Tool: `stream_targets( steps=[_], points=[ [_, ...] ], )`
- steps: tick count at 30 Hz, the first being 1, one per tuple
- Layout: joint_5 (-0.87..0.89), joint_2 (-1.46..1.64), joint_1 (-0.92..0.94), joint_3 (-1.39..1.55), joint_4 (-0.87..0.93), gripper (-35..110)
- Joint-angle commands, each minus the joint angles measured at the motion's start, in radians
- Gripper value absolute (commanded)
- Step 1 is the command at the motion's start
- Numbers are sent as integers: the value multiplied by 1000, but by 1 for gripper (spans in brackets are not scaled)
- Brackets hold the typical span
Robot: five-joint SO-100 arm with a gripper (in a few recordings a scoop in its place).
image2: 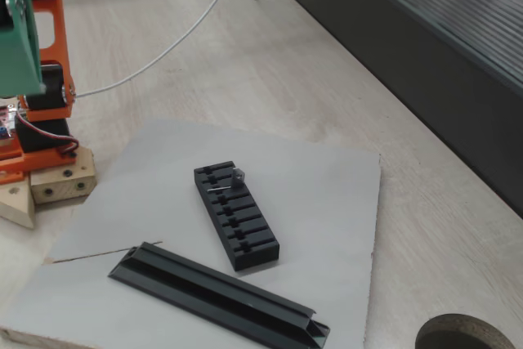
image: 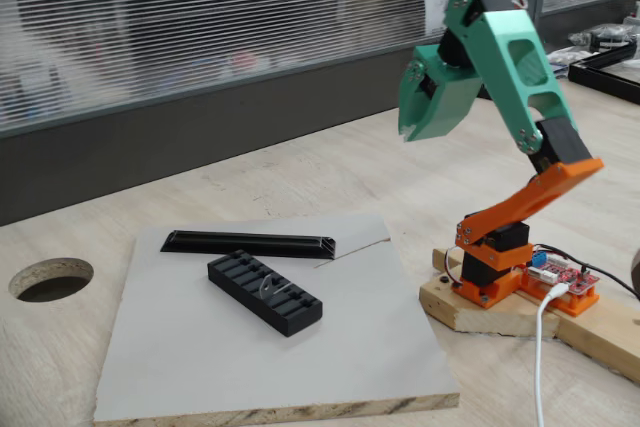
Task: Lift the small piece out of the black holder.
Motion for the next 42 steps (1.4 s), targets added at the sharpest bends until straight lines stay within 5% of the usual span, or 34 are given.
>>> stream_targets(
  steps=[1,11,20,25,32,42],
  points=[
    [17,-44,-48,-5,17,10],
    [29,-207,-437,-18,14,10],
    [298,-225,-612,-20,3,9],
    [459,-408,-838,-18,-232,9],
    [584,-620,-930,-18,-591,10],
    [584,-623,-917,-6,-632,11]
  ],
)
